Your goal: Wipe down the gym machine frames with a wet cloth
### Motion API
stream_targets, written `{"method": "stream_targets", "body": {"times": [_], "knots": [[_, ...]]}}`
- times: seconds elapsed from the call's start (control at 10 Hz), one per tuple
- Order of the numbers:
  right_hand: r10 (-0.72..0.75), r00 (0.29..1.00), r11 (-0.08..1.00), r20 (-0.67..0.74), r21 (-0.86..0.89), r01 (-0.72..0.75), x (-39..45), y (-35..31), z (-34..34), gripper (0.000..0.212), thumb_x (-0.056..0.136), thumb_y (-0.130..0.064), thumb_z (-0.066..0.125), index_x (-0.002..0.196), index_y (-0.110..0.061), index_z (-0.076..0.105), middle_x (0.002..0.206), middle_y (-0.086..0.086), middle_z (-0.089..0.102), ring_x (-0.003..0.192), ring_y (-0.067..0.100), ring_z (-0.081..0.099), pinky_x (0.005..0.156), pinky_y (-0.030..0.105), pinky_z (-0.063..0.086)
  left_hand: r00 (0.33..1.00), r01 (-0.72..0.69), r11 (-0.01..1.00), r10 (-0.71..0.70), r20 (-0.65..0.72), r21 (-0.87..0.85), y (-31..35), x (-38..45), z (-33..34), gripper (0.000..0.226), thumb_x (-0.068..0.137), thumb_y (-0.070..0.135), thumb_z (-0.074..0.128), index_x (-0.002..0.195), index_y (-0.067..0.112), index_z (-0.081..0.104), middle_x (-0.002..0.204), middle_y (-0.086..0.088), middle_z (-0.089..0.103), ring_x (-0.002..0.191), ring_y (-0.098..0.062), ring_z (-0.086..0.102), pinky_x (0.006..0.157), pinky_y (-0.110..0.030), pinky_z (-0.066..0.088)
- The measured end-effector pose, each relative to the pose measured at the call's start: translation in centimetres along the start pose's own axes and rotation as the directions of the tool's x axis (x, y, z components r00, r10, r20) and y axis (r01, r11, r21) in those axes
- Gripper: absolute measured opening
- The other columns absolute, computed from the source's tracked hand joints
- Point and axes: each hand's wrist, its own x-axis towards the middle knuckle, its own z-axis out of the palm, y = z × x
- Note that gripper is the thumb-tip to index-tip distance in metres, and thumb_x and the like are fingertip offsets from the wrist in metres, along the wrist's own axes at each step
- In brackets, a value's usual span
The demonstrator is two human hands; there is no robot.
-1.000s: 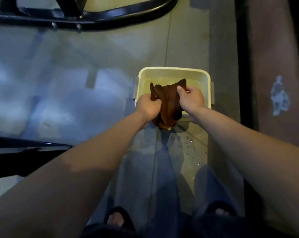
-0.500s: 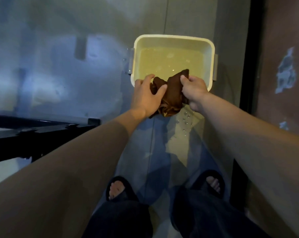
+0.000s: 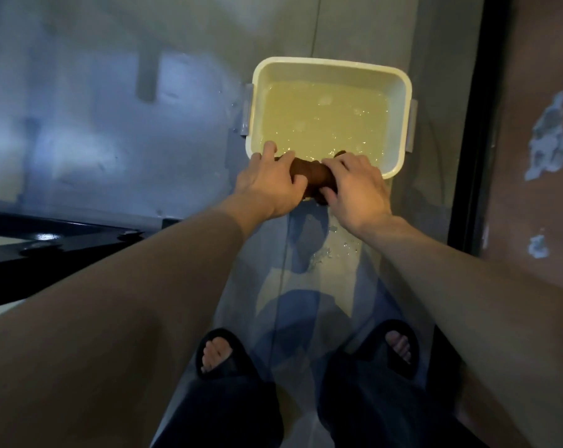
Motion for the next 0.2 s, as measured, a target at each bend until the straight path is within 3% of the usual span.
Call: {"method": "stream_targets", "body": {"times": [0.1,0.2], "knots": [[0.074,0.997,0.997,0.024,-0.024,-0.074,0.5,-0.2,-0.4,0.045,0.098,-0.032,0.065,0.141,-0.019,0.056,0.133,0.005,0.056,0.124,0.029,0.047,0.105,0.042,0.039,0.996,0.004,0.999,-0.009,0.091,0.05,0.2,0.2,-0.9,0.078,0.092,0.047,0.062,0.158,0.03,0.024,0.158,-0.007,0.021,0.133,-0.034,0.043,0.096,-0.047,0.047],[0.186,0.98,0.982,0.076,0.007,-0.187,0.3,-1.6,-1.7,0.062,0.096,-0.038,0.066,0.15,-0.017,0.046,0.147,0.008,0.048,0.136,0.032,0.04,0.114,0.044,0.034,0.997,0.058,0.993,-0.052,0.056,-0.105,0.0,-1.1,-1.9,0.093,0.092,0.031,0.067,0.163,0.029,0.006,0.167,-0.007,0.006,0.137,-0.038,0.044,0.104,-0.047,0.047]]}}
